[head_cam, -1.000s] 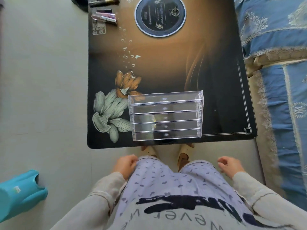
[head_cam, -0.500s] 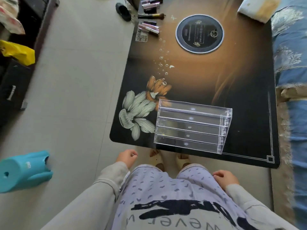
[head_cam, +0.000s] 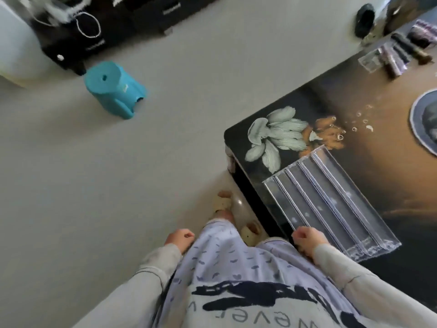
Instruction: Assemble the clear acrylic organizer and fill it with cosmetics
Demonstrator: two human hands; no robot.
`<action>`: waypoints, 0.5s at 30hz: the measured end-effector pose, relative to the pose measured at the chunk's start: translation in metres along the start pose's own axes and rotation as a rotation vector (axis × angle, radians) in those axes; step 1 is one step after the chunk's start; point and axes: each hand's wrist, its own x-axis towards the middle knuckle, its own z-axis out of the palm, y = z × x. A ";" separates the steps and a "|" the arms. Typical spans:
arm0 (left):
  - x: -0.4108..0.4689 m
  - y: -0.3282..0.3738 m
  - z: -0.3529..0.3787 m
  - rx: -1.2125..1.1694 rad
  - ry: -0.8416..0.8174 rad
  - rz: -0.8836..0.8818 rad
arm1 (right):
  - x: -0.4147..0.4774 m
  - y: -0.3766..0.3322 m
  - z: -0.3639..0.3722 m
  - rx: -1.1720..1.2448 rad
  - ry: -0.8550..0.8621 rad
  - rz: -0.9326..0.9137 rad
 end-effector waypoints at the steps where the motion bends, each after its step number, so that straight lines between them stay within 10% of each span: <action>1: -0.004 -0.012 0.006 -0.040 -0.004 -0.025 | 0.004 -0.012 0.000 -0.056 -0.014 -0.049; 15: -0.008 -0.097 -0.009 -0.500 0.066 -0.309 | 0.026 -0.173 0.013 -0.213 -0.117 -0.286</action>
